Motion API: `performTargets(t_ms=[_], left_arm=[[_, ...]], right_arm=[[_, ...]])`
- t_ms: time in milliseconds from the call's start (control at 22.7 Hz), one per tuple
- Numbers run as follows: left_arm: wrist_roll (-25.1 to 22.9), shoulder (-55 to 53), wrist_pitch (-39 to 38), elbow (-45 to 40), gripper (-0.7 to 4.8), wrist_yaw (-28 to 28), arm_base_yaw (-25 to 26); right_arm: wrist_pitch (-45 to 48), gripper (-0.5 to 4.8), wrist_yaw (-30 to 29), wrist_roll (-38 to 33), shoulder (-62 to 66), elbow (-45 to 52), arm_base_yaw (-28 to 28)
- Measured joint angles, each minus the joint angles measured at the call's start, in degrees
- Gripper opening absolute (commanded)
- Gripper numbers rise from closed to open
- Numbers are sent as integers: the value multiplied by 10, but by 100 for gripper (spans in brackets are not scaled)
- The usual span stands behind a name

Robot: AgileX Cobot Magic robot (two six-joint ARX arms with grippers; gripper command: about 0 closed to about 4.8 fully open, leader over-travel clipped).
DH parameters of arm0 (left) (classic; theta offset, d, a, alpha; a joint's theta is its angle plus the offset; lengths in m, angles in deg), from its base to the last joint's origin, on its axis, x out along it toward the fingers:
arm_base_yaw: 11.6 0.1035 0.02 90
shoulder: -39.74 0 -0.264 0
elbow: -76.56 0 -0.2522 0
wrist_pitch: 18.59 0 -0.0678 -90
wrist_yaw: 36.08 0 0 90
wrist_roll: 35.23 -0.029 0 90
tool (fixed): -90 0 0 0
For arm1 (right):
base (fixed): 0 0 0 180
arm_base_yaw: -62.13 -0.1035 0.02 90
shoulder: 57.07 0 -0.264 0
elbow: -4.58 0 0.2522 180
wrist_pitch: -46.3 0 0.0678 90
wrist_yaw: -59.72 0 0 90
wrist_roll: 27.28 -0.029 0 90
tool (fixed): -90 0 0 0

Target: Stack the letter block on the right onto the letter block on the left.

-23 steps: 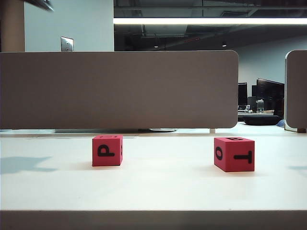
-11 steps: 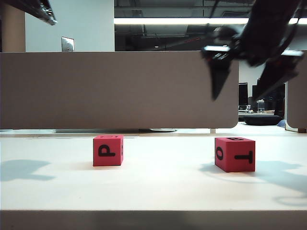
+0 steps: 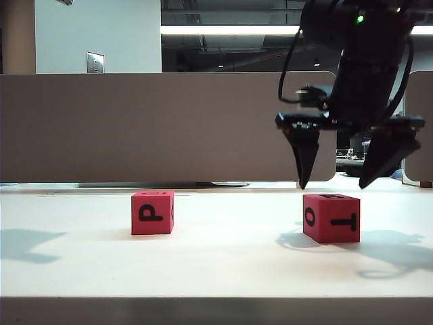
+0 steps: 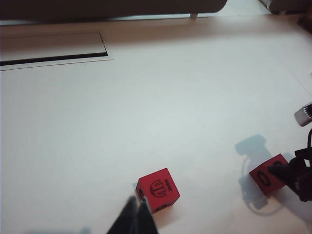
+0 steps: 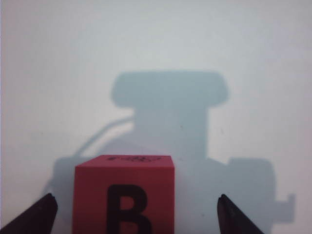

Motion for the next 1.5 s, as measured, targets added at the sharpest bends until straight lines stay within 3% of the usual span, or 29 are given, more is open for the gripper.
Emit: performTargets(t_ms=[528,792,835,1099,1275,1495], left_arm=[[0,0,-3,5,-5,0,0],[-13,4,4,6,-6,-22,0],[-13,5,5,6,-6,-24,0],[-15,7,4,6,-6,-25,0],[-15,8,3,20,-5,-26,0],[-15,10,-10,43,-6,-54,0]], right_arm=[[-16,479,-23,0,31,0,0],[-21,268,-24,0,48,1,0],[-21,255,-24,0,48,0,0],[-33,255,-38,0,48,-31,0],[-45,256,-96,0,48,-132,-4],[-45,275,-94,0,71,-260,-43]])
